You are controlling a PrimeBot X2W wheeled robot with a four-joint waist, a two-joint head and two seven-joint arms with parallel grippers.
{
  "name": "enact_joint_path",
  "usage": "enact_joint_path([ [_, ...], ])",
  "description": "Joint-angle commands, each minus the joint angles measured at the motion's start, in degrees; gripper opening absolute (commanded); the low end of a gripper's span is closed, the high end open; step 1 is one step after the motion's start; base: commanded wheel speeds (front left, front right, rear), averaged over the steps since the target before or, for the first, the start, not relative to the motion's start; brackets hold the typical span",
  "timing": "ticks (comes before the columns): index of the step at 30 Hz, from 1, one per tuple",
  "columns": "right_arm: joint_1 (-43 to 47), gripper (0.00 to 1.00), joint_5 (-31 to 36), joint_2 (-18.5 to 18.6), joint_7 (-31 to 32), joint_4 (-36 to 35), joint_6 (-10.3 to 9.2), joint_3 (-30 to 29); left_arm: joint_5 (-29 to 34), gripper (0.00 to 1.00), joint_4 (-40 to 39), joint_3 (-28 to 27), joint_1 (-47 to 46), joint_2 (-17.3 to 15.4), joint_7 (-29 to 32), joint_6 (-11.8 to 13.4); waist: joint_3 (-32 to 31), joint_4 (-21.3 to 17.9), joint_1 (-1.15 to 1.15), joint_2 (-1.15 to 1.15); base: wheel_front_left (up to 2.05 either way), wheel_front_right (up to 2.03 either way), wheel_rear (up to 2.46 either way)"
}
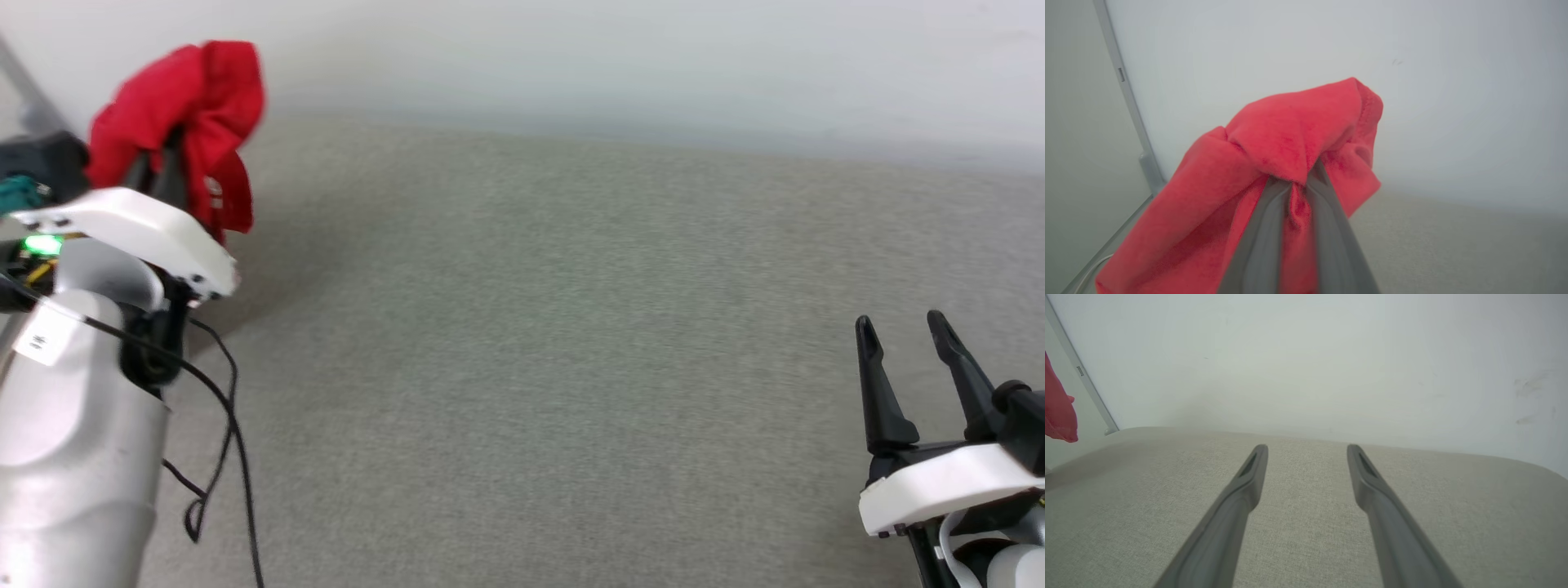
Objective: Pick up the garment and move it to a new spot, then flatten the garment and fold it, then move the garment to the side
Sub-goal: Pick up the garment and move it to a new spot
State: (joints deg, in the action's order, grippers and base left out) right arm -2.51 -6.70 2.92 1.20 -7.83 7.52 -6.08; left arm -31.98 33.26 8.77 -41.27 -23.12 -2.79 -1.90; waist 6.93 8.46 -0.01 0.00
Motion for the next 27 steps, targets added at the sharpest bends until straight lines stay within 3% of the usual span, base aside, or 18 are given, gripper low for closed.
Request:
enact_joint_path([
  [1,0.9,1.0,-0.4,-0.1,-0.1,-0.2,-0.06,-0.1,0.3,0.0,-1.5,0.7,1.4,0.6,0.2,0.4,-1.7,-2.3,0.01,0.0,0.0,0.0,0.0],
  [6,2.0,1.0,-1.9,-0.1,-0.2,-0.5,-0.06,-0.5,0.6,0.0,-9.9,4.2,6.1,3.1,3.4,0.4,-2.4,-6.2,0.01,0.0,0.0,0.0,0.0],
  [14,3.0,1.0,-3.4,-0.1,-0.6,-0.5,-0.06,-1.1,-1.4,0.0,-19.6,13.8,12.2,8.4,13.2,-2.8,-1.3,-11.6,0.01,0.0,0.0,0.0,0.0],
  [23,0.9,1.0,-3.7,-0.1,-1.1,-1.4,-0.06,-1.9,0.7,0.0,-22.1,32.8,14.4,14.9,18.7,-5.4,4.2,-13.9,0.01,0.0,0.0,0.0,0.0],
  [27,-0.1,1.0,-3.9,0.0,-1.7,-1.0,-0.06,-1.5,1.5,0.0,-21.2,40.9,14.0,15.9,18.3,-5.6,6.4,-14.2,0.01,0.0,0.0,0.0,0.0],
])
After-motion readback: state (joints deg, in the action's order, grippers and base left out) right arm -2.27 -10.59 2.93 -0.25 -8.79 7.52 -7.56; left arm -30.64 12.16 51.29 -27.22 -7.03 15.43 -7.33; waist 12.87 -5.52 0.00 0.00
